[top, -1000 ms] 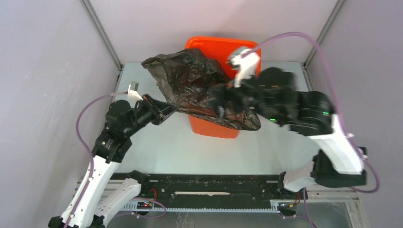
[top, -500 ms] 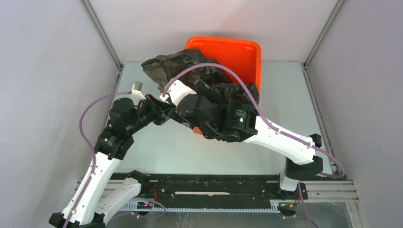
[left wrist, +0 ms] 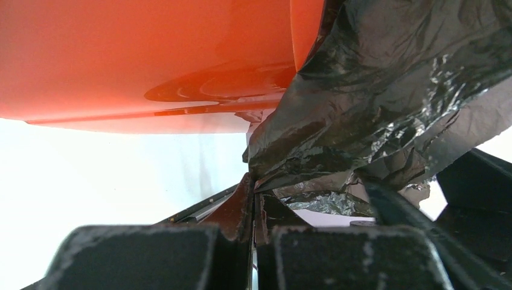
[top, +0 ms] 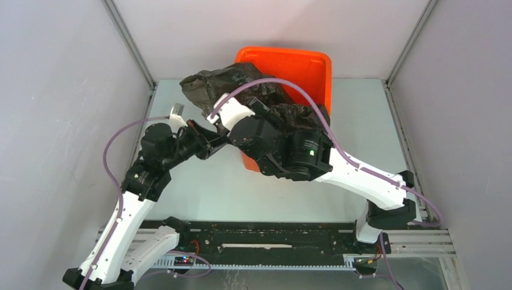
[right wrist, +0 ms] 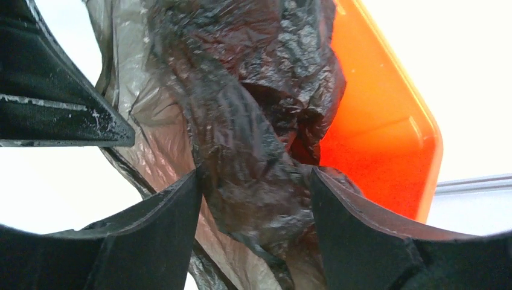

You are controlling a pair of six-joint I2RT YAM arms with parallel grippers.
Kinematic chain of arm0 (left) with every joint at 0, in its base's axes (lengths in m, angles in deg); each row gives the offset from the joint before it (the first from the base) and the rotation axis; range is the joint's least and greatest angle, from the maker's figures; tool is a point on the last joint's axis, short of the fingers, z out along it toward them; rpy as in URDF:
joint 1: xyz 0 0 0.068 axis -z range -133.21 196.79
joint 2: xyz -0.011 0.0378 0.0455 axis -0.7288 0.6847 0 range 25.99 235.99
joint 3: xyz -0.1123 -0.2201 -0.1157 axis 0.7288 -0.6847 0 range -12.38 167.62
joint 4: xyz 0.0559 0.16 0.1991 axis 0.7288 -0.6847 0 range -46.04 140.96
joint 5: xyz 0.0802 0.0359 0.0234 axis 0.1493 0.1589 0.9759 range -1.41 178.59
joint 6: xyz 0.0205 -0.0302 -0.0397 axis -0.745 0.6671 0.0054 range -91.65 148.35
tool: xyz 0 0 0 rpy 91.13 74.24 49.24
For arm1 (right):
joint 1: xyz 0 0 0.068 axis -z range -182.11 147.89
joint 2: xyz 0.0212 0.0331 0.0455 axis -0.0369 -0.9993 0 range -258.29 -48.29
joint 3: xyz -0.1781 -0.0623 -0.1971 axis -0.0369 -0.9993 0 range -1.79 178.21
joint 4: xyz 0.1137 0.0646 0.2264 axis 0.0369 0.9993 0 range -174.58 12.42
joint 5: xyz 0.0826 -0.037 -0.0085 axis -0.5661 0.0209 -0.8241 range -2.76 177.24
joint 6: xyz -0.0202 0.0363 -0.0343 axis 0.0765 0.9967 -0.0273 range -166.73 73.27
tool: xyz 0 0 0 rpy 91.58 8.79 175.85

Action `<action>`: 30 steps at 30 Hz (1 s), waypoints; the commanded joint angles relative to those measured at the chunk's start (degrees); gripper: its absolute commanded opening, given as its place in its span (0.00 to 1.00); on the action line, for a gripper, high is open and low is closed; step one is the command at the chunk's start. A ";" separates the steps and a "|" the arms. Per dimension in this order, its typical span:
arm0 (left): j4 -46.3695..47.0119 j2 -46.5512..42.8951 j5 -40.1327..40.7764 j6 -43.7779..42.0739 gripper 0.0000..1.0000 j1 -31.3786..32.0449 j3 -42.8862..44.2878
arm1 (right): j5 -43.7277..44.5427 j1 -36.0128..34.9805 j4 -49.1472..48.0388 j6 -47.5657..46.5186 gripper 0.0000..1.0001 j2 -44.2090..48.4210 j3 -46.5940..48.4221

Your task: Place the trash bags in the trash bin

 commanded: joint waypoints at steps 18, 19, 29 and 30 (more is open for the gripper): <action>0.24 0.28 -2.76 -0.63 0.00 0.01 -0.84 | -6.83 11.73 -7.58 1.86 0.64 6.62 -0.97; 0.23 0.38 -2.72 -0.58 0.00 0.01 -0.98 | -7.66 12.28 -7.71 2.24 0.55 6.73 -0.84; 0.17 0.74 -1.86 -0.64 0.00 0.01 -2.36 | -14.59 23.30 -11.43 6.26 0.00 8.56 -1.40; 0.18 0.90 -1.72 -0.70 0.00 0.01 -2.57 | -15.30 25.16 -12.12 6.11 0.00 8.54 -1.75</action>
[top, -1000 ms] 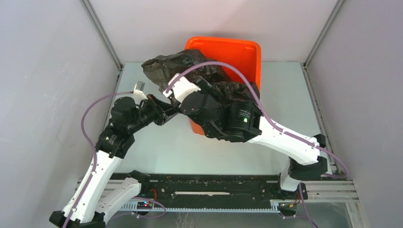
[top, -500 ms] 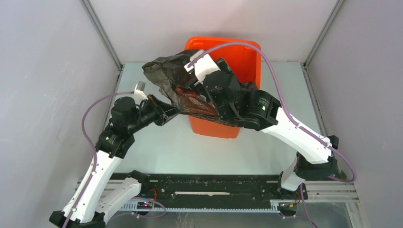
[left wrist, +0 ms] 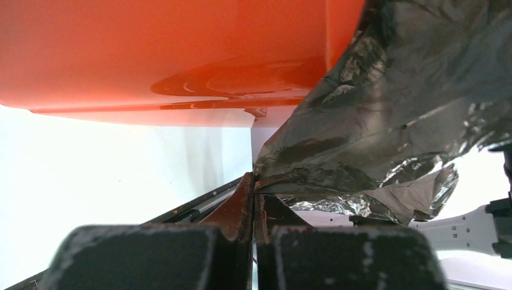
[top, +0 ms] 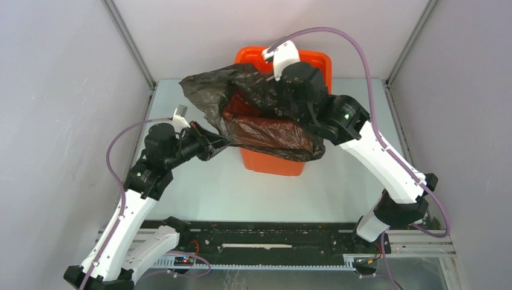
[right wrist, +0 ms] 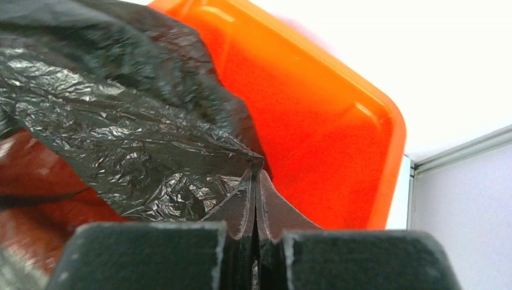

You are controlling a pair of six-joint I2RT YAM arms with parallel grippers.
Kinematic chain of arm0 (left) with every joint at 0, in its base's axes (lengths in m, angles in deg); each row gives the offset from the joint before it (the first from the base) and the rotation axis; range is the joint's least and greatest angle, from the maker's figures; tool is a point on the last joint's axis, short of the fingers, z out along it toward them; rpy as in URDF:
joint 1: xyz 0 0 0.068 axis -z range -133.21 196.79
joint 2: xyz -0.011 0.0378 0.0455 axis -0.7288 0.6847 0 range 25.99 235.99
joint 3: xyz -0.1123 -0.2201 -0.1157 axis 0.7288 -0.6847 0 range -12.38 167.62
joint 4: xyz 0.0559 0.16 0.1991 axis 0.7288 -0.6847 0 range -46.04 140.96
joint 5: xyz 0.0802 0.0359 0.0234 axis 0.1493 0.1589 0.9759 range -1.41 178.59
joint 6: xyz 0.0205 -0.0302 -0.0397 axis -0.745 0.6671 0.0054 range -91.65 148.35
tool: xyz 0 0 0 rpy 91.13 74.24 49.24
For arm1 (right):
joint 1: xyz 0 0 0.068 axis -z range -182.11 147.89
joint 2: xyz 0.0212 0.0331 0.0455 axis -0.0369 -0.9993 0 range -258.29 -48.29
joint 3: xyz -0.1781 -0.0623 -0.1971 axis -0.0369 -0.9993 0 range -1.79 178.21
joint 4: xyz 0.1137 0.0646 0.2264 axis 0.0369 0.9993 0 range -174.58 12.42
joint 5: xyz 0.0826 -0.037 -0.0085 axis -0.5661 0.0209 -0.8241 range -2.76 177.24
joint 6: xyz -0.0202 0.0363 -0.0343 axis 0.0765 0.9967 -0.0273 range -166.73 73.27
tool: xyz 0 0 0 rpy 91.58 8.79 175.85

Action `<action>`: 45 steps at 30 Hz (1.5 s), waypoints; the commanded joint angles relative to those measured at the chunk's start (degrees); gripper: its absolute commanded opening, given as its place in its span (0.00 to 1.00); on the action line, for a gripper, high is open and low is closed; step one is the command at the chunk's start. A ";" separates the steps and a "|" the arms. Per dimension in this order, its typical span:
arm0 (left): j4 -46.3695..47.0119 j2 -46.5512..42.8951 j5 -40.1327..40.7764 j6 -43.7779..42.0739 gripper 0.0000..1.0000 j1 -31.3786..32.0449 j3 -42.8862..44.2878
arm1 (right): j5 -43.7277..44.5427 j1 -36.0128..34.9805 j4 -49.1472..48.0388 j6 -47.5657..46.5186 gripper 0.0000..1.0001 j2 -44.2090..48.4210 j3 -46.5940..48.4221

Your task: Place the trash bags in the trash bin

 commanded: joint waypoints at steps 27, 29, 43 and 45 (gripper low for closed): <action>-20.31 -5.06 10.02 -20.61 0.89 -0.55 16.45 | -25.88 20.87 -12.15 3.41 0.00 0.82 1.03; -23.20 -4.22 11.91 -21.23 0.92 -2.16 20.83 | -25.88 21.10 -11.35 4.16 0.00 1.07 1.42; -14.35 15.30 12.94 -15.03 0.94 -11.62 34.69 | -29.77 25.53 -8.56 12.20 0.00 3.80 0.86; -12.85 17.67 13.81 -16.62 0.91 -12.00 36.13 | -30.68 26.64 -8.25 13.30 0.00 3.89 0.80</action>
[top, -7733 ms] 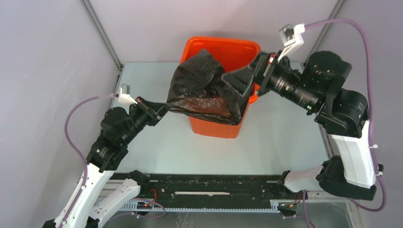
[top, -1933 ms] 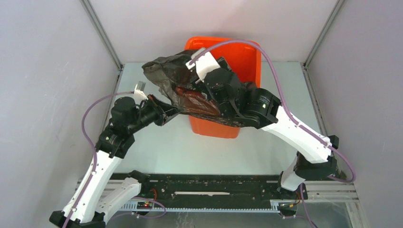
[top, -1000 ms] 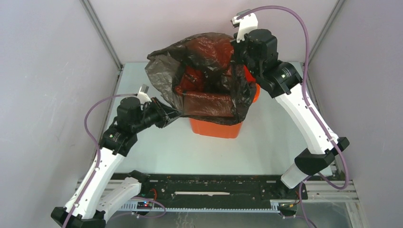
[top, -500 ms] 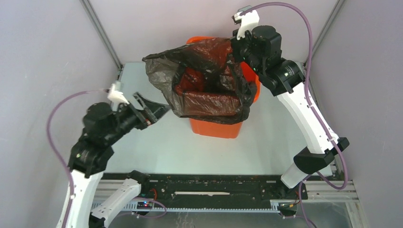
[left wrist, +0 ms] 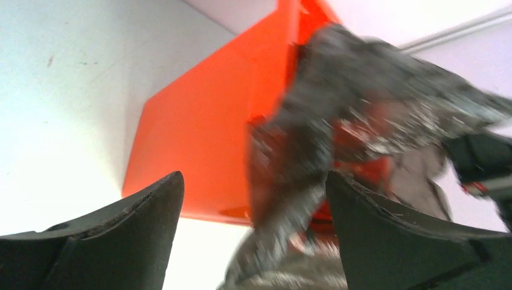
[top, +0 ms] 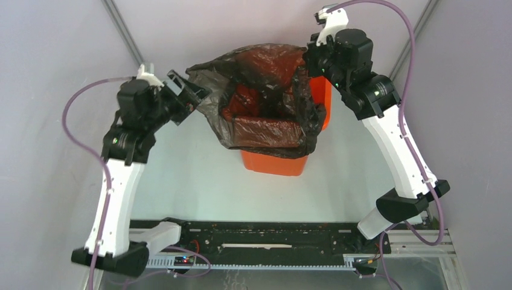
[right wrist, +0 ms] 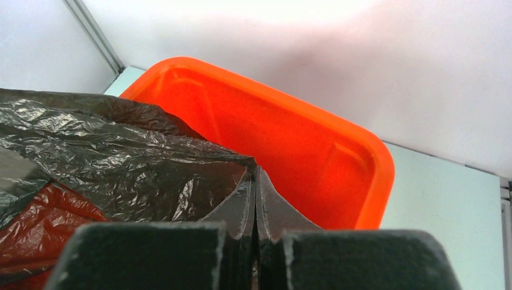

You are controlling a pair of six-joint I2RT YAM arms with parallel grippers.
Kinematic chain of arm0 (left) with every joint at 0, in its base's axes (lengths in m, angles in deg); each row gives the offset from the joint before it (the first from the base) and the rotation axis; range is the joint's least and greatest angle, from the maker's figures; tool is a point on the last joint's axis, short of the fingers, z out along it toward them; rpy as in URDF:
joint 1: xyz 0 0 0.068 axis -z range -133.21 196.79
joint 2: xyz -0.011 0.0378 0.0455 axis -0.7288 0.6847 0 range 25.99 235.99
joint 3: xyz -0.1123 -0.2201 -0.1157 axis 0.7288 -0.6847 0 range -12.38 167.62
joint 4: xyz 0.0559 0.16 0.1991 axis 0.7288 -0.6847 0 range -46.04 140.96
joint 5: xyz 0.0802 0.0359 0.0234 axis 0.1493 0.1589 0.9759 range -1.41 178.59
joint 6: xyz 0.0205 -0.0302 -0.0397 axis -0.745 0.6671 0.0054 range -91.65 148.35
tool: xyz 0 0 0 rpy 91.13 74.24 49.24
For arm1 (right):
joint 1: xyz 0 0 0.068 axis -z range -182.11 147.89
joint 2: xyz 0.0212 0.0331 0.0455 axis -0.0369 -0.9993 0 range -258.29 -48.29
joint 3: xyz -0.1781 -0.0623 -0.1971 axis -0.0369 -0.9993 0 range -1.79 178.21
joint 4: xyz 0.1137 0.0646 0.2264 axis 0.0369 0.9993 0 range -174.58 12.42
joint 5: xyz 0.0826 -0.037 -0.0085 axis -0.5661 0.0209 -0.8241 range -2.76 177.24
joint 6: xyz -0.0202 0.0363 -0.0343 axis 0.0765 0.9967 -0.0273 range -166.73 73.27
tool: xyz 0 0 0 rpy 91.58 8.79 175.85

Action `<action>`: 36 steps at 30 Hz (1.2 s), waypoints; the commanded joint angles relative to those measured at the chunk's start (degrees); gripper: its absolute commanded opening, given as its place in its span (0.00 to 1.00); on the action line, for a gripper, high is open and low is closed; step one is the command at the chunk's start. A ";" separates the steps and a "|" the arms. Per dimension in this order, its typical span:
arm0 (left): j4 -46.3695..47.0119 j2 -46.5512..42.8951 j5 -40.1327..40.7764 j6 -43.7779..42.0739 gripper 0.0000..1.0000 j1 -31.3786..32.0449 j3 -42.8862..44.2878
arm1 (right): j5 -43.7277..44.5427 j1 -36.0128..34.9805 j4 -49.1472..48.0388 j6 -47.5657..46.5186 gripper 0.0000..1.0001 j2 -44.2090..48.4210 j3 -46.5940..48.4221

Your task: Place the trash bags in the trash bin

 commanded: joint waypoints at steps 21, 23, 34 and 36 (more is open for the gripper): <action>9.53 20.37 0.97 -3.28 0.37 -3.25 10.58 | -7.58 12.79 -5.92 6.10 0.00 -4.73 2.23; 9.71 22.22 -0.16 -2.99 0.33 -3.51 11.01 | -8.71 13.91 -6.74 7.09 0.00 -6.31 3.57; 10.06 28.45 -3.59 -3.46 0.37 -3.53 13.43 | -15.78 17.97 -9.05 11.41 0.00 -13.68 9.05; 8.74 26.96 -2.56 -5.73 0.48 -3.54 15.06 | -16.37 17.74 -7.48 12.39 0.00 -13.43 10.15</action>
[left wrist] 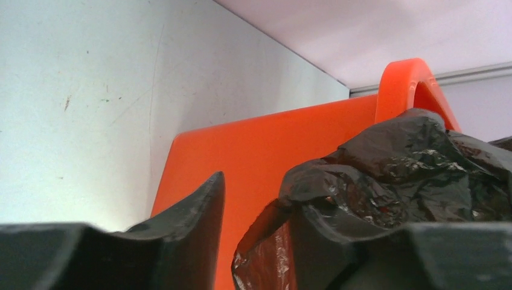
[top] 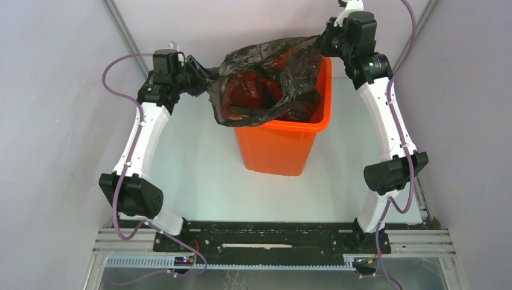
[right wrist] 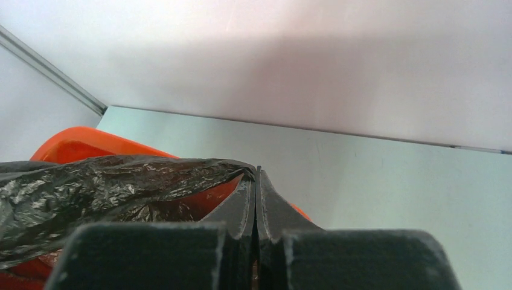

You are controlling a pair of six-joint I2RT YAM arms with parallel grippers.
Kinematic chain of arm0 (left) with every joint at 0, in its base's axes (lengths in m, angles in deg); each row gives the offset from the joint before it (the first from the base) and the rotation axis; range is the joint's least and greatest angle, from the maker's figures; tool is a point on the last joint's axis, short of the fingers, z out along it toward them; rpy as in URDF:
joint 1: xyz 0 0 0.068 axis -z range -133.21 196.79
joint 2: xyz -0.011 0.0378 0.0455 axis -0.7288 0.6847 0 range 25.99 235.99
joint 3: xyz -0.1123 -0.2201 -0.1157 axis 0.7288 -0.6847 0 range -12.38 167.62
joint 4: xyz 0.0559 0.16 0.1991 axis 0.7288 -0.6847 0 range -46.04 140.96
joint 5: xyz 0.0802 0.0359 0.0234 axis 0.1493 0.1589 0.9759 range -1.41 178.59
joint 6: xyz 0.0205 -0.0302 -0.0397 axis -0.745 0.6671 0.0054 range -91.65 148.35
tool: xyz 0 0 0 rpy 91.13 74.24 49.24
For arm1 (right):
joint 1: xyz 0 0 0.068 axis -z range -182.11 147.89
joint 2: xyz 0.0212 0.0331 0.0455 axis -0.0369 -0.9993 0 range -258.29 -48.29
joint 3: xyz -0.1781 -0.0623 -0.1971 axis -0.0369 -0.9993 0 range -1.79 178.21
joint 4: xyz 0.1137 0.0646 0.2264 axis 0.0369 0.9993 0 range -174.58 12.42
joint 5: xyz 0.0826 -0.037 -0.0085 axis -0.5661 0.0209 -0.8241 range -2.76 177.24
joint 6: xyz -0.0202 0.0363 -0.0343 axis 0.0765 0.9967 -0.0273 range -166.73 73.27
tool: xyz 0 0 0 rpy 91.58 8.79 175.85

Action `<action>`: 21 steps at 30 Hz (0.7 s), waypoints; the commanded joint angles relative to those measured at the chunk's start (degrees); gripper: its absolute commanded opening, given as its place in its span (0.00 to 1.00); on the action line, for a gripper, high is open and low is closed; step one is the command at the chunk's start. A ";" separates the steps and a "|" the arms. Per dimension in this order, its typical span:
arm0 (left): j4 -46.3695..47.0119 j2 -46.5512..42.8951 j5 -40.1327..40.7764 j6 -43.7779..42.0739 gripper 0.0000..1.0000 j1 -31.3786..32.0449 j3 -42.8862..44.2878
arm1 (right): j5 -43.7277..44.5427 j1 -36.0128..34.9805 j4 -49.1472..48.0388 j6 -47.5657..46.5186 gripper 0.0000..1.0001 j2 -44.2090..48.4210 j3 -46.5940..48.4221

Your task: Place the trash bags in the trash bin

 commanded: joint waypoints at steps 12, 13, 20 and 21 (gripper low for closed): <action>-7.33 -14.58 -0.22 -5.71 0.88 -0.45 4.16 | -2.96 -2.51 18.75 15.19 1.00 11.80 6.94; -7.35 -15.38 -0.40 -5.15 0.88 -0.46 3.17 | -3.31 -3.24 20.06 15.66 1.00 13.26 6.03; -11.53 -19.36 5.71 2.64 0.86 -0.42 -1.79 | 3.15 -15.14 30.56 19.84 1.00 20.98 5.67; -12.70 -19.76 6.83 4.69 0.86 -0.44 -2.52 | 5.25 -17.40 31.78 20.82 1.00 21.85 5.61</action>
